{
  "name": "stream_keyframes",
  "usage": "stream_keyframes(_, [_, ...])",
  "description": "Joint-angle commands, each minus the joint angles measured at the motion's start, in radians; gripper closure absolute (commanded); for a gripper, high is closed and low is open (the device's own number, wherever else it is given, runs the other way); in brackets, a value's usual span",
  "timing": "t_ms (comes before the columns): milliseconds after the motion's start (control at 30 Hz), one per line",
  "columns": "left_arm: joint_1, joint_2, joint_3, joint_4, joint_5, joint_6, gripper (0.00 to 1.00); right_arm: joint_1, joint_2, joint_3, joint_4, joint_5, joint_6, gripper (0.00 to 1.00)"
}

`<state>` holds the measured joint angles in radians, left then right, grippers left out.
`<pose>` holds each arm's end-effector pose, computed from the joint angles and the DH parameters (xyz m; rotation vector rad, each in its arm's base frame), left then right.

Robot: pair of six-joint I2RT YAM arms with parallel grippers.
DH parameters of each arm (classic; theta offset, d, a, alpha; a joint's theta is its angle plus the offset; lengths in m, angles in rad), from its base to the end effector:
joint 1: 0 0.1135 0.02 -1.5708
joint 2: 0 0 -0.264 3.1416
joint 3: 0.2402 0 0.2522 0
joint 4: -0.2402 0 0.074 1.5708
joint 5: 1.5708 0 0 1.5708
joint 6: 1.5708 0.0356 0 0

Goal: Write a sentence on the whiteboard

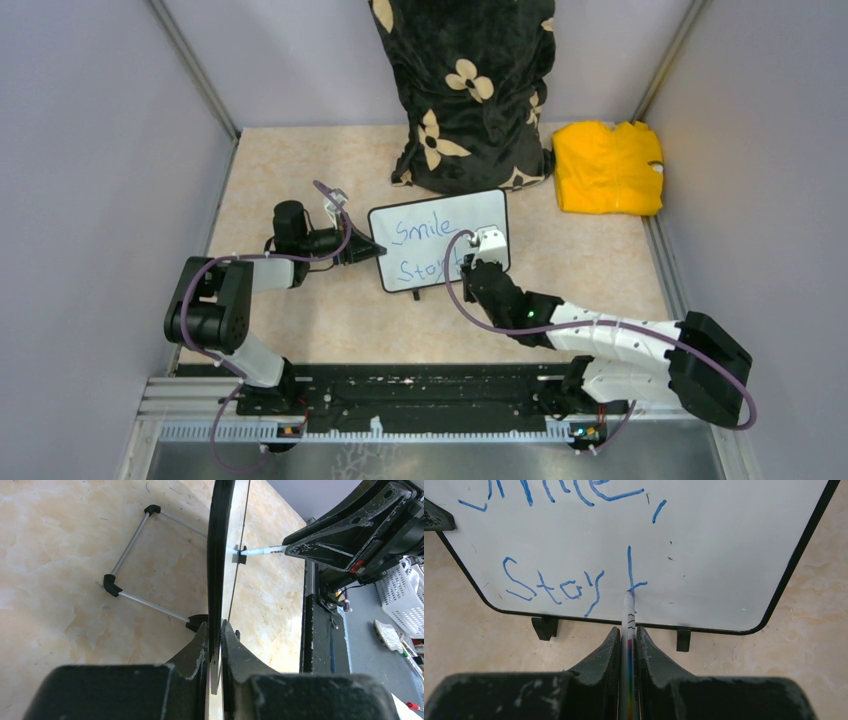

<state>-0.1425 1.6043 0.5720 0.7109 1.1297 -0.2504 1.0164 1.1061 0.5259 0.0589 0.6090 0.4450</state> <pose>0.2831 -0.0731 0.1697 0.6975 1.7736 -1.3214 0.1378 0.1839 0.2140 -0.2115 1.9929 0.3003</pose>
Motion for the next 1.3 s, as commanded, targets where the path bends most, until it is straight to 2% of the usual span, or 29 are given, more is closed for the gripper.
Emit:
stream_keyframes(0, [-0.012,0.006,0.002,-0.039,-0.049,0.048,1.00,-0.009,-0.015,0.027,-0.011,0.046,0.015,1.00])
stream_keyframes(433, [-0.012,0.008,0.003,-0.043,-0.050,0.051,1.00,-0.010,-0.066,0.004,-0.057,0.076,0.031,1.00])
stream_keyframes(733, [-0.013,0.009,0.002,-0.044,-0.049,0.052,1.00,-0.010,-0.189,0.015,-0.047,0.041,-0.027,1.00])
stream_keyframes(1267, [-0.014,0.007,0.004,-0.048,-0.051,0.054,1.00,-0.020,-0.094,0.037,-0.016,0.069,-0.019,1.00])
